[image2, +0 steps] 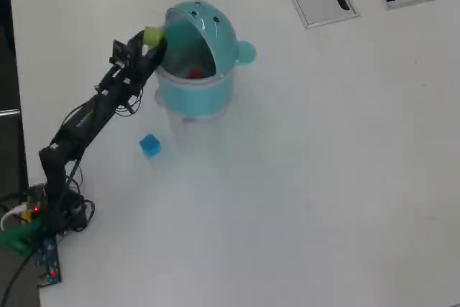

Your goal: Grasp RGB lego blocks and put them in the bin one by one.

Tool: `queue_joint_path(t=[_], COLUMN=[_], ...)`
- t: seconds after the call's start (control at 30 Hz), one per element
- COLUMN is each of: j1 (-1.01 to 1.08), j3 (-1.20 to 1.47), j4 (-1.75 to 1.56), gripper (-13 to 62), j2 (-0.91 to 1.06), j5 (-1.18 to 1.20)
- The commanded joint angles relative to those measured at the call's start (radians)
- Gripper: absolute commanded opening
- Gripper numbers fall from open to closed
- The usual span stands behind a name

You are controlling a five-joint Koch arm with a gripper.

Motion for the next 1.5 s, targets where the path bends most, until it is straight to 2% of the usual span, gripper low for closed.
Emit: queue_joint_path(t=[0.0, 0.23, 0.37, 0.6, 1.47], j1=[0.02, 0.115, 0.149, 0.146, 0.083], j3=[-0.107, -0.117, -0.054, 0.008, 0.588], j4=[-0.138, -0.16, -0.209, -0.239, -0.287], gripper=[19.1, 19.2, 27.9, 30.4, 31.6], j2=[0.011, -0.025, -0.023, -0.009, 0.506], j5=[0.0, 0.0, -0.051, -0.058, -0.057])
